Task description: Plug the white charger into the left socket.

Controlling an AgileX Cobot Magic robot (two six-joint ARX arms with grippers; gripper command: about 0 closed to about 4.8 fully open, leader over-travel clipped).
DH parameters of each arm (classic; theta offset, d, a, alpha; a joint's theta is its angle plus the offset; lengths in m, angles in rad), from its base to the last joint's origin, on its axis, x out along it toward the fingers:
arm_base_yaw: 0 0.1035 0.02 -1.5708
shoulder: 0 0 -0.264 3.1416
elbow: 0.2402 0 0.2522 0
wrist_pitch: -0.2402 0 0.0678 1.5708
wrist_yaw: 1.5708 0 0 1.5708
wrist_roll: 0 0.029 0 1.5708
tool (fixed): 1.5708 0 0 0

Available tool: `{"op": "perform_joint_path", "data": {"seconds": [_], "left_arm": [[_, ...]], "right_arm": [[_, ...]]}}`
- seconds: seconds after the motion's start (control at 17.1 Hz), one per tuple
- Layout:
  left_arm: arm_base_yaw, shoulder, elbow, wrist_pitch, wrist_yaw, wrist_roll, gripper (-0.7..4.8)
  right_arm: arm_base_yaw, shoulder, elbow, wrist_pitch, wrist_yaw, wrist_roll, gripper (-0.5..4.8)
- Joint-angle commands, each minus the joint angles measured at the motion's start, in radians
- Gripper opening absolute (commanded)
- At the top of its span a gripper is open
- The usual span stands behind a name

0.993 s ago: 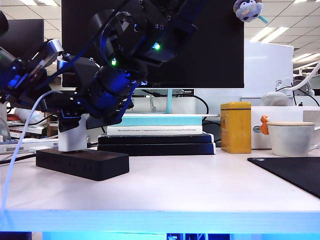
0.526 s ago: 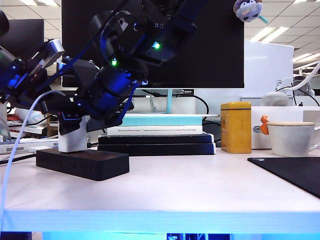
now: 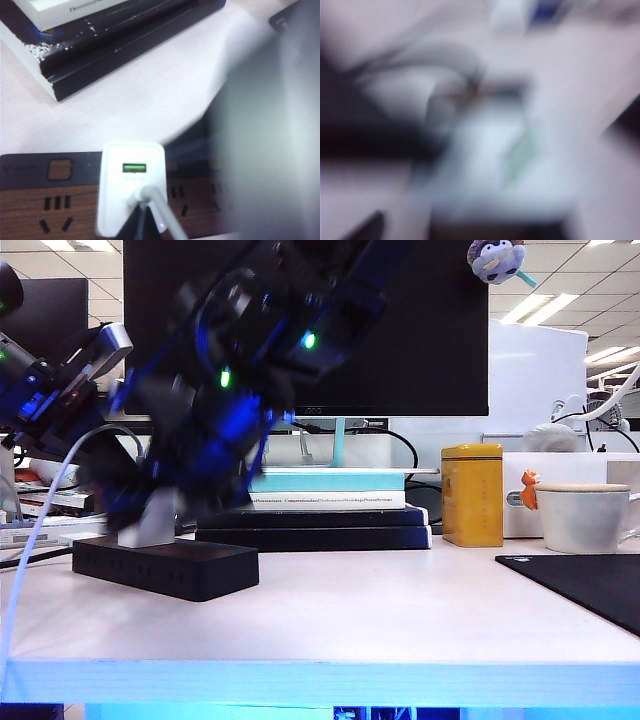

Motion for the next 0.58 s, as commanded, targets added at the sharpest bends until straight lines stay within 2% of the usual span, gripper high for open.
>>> {"op": "perform_joint_path", "data": {"seconds": [0.06,0.58], "left_arm": [[-0.005,0.024,-0.017,-0.071,-0.093,0.008,-0.05],[-0.005,0.029,-0.017,-0.068,-0.115,0.011,-0.05]], "right_arm": [[0.008,-0.006,0.006,-0.031,-0.026,-0.018,3.73],[-0.023,-0.076,0.006,-0.036,-0.023,-0.045,3.73]]}}
